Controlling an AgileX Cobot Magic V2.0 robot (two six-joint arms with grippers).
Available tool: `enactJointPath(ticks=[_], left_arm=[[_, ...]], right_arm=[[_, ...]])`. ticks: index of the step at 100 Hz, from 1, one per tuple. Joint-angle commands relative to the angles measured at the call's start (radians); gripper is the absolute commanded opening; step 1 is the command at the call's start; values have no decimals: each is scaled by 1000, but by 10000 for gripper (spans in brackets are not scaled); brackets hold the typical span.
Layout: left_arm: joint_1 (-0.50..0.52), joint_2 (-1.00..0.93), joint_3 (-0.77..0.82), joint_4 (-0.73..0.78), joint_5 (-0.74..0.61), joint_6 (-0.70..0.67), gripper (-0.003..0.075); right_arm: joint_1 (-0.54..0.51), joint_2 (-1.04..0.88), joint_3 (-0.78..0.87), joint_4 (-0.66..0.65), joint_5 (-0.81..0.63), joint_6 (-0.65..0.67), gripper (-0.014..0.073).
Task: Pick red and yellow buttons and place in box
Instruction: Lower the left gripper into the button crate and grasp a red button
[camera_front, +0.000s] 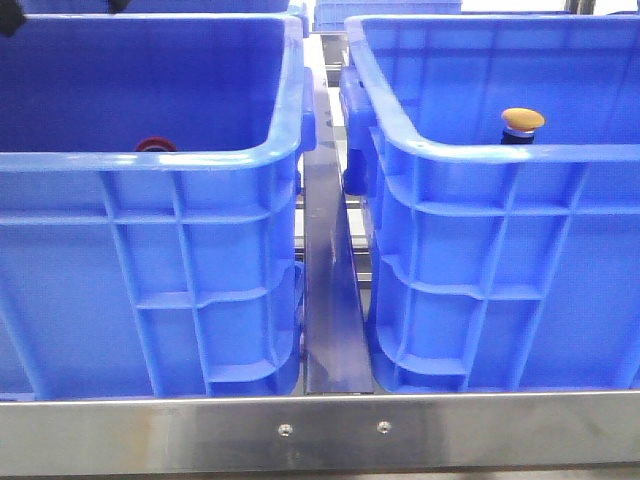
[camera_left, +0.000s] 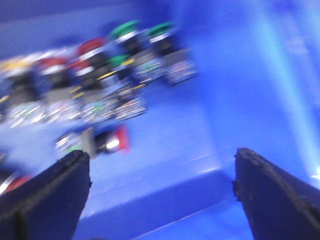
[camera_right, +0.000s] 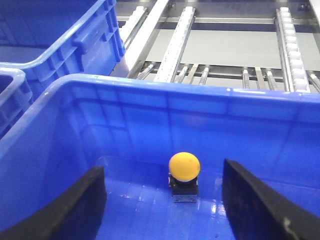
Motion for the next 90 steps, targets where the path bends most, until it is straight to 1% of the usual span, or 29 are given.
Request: enactJointPath(ticks=[1,23,45,73,90], left_arm=[[15,5,-46,12,-2,-37,545],[51,95,-63,5,13,-37,545],[53,177,-92,6,-11,-37,545],[53,270,-99,22,-88,-49,545],[53,309,-101,-25,-162,-49,545]], right_arm=[[1,-21,-26,79,33,-13,516],[1,-21,-26,79,33,-13,516],[1,-21,-26,79,33,-13,516],[1,-21,-26,79,33,-13,516],[1,-21,-26,79,33,-13,516]])
